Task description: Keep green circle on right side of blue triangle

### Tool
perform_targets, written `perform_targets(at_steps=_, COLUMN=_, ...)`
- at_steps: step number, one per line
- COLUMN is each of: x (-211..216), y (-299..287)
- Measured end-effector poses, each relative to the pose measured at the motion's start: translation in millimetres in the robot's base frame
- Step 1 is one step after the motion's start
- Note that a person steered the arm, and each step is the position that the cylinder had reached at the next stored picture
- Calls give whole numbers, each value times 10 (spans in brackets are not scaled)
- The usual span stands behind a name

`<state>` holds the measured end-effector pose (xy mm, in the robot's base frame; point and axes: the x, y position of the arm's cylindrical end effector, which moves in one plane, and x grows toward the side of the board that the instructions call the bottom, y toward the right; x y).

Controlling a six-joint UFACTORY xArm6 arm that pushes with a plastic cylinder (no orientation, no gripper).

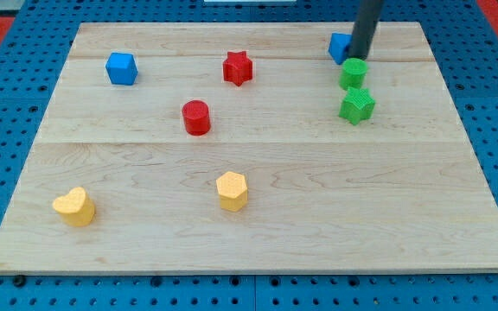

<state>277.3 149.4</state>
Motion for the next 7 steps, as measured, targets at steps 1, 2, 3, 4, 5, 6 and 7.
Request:
perform_targets(at_steps=1, x=-186, y=-356)
perform_targets(at_steps=2, x=-236, y=-206)
perform_targets(at_steps=3, x=-234, y=344)
perform_targets(at_steps=4, x=-150, y=791)
perform_targets(at_steps=5, x=301, y=791)
perform_targets(at_steps=6, x=691, y=482)
perform_targets(at_steps=7, x=686, y=24)
